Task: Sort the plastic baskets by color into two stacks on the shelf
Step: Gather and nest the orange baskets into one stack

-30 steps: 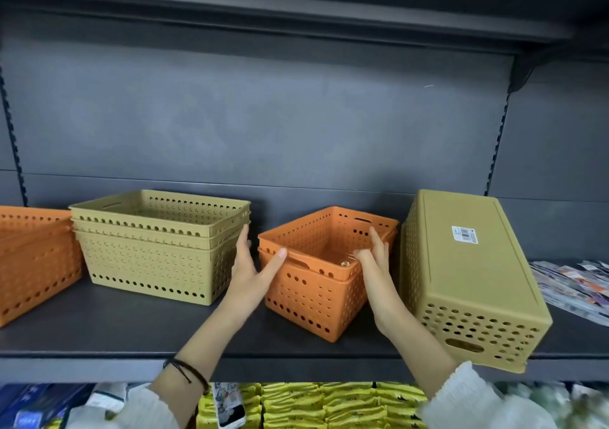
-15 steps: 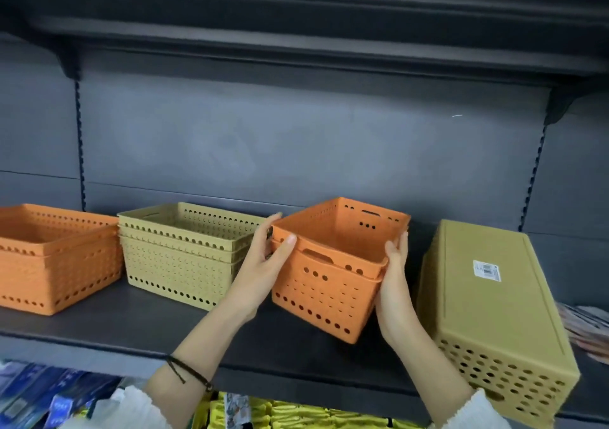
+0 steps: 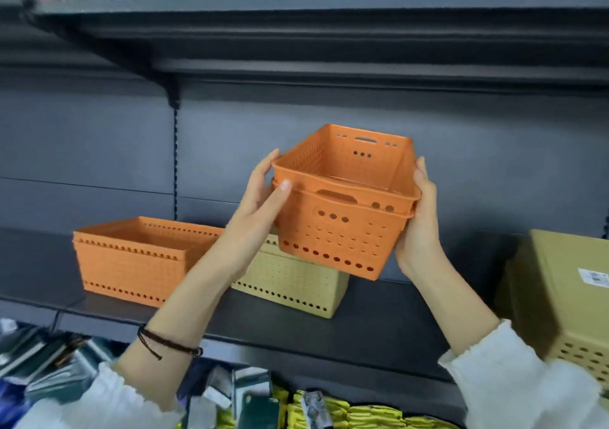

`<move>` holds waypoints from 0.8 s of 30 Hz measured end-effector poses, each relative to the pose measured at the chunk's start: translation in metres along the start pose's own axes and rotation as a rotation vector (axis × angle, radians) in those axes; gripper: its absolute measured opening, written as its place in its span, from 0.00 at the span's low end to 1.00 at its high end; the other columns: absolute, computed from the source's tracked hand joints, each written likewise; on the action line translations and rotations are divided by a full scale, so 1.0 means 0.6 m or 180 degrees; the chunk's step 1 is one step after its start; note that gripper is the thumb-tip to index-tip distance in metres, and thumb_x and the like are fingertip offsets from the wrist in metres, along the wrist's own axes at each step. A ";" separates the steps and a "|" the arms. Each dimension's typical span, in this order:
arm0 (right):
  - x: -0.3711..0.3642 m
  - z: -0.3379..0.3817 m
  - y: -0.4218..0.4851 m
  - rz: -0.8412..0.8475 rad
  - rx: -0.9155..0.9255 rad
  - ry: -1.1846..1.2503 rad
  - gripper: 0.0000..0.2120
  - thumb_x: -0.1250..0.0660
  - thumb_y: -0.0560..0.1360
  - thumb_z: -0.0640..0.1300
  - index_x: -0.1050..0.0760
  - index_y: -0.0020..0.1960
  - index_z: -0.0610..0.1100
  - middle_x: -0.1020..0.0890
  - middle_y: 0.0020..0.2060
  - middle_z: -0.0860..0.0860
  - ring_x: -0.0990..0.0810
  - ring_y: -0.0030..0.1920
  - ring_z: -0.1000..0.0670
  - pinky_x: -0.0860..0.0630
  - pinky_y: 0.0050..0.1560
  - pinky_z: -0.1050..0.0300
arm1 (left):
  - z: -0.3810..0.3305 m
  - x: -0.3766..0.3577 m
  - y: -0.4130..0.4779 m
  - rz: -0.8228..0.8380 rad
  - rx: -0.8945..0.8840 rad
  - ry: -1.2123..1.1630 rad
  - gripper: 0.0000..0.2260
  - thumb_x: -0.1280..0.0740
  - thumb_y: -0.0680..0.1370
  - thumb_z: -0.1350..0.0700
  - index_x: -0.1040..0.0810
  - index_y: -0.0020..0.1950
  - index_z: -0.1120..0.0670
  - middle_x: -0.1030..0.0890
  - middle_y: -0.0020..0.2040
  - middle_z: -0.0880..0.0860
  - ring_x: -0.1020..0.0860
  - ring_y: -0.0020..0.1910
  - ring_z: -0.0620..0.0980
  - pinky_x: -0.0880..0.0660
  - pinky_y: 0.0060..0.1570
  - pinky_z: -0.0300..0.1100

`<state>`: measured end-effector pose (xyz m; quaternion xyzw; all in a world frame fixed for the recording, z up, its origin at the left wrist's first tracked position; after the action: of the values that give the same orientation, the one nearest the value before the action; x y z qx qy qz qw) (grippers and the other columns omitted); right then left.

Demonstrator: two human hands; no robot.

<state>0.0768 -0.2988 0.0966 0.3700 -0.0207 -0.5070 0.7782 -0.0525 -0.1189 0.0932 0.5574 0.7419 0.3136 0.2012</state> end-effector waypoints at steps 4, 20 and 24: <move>-0.148 -0.068 0.000 0.0338 -0.0508 0.0547 0.32 0.40 0.74 0.63 0.37 0.75 0.53 0.20 0.61 0.50 0.18 0.52 0.51 0.21 0.45 0.55 | -0.034 0.165 -0.035 -0.0144 -0.0116 0.0316 0.18 0.43 0.79 0.45 0.34 0.70 0.35 0.18 0.56 0.43 0.20 0.57 0.44 0.25 0.57 0.45; -0.458 -0.288 0.056 0.0481 -0.1351 0.0858 0.13 0.38 0.74 0.47 0.18 0.52 0.46 0.17 0.49 0.50 0.18 0.49 0.50 0.24 0.48 0.55 | 0.044 0.510 -0.030 -0.0178 -0.0284 0.1874 0.21 0.44 0.80 0.46 0.42 0.67 0.24 0.27 0.56 0.55 0.30 0.57 0.44 0.36 0.54 0.24; -0.458 -0.333 0.096 0.0406 -0.1287 0.0640 0.20 0.42 0.77 0.48 0.24 0.66 0.44 0.26 0.68 0.47 0.26 0.66 0.47 0.32 0.67 0.48 | 0.084 0.523 -0.004 -0.0332 -0.0364 0.1914 0.19 0.41 0.77 0.38 0.41 0.65 0.22 0.33 0.56 0.46 0.31 0.56 0.43 0.33 0.59 0.36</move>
<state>0.0698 0.0452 0.0804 0.2533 0.1355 -0.4112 0.8651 -0.1148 0.1921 0.0714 0.3887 0.7769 0.4950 0.0196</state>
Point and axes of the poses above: each hand's wrist, its own y-axis towards the middle knuckle, its own x-axis out of the back of the hand, z = x × y, the point moved 6 cm from there along y, towards the middle knuckle
